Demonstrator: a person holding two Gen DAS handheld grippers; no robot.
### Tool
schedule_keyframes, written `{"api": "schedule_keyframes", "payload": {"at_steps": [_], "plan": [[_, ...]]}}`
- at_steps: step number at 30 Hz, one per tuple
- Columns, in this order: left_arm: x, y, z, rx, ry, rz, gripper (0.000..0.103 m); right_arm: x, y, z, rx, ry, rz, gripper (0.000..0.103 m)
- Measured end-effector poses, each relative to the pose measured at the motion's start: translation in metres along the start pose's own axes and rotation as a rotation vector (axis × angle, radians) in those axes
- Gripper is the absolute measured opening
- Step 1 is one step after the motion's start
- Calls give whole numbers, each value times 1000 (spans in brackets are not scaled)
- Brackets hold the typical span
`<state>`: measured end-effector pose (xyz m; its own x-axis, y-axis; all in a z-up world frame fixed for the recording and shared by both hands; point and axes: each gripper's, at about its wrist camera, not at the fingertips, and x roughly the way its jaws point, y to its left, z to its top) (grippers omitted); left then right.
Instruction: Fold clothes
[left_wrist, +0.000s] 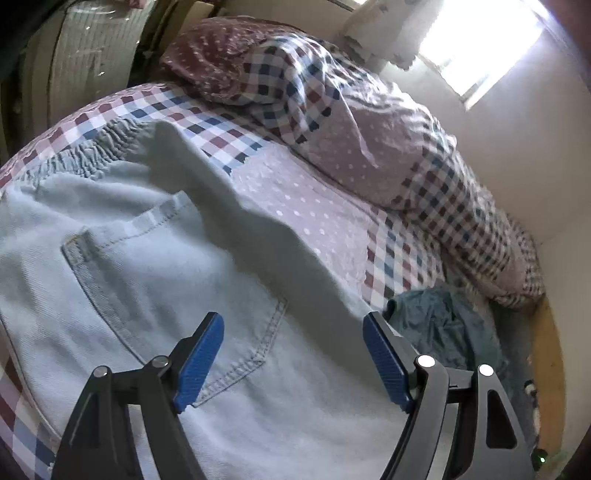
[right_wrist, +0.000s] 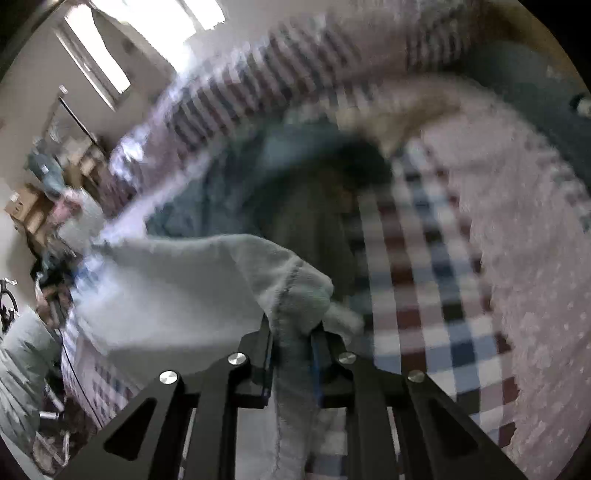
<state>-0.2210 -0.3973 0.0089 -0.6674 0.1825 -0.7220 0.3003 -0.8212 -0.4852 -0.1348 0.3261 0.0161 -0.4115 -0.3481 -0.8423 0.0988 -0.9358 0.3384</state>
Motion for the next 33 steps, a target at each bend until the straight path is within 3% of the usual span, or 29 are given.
{"api": "schedule_keyframes", "payload": {"at_steps": [2, 3, 6, 10, 16, 21, 24, 31, 33], "plan": [[2, -4, -8, 0, 13, 4, 81, 28, -8, -4, 5, 90, -33, 22], [1, -5, -13, 1, 16, 0, 81, 35, -12, -5, 19, 107, -40, 30], [-17, -11, -27, 38, 6, -16, 81, 31, -24, -11, 94, 83, -45, 46], [-42, -12, -45, 67, -10, -51, 81, -5, -25, -40, 103, 30, -40, 51], [-75, 12, -86, -28, -5, -131, 81, -40, -4, -101, 79, 19, 51, 52], [-80, 32, -112, -67, 33, -112, 81, -37, 19, -138, 61, 50, 91, 52], [-89, 48, -120, -121, 28, -102, 81, -28, 28, -149, 19, 79, 48, 20], [-117, 78, -131, -213, -33, -141, 81, -56, 31, -163, -6, 55, -72, 25], [-117, 84, -139, -235, -42, -157, 81, -69, 38, -163, -8, 29, -164, 25]]}}
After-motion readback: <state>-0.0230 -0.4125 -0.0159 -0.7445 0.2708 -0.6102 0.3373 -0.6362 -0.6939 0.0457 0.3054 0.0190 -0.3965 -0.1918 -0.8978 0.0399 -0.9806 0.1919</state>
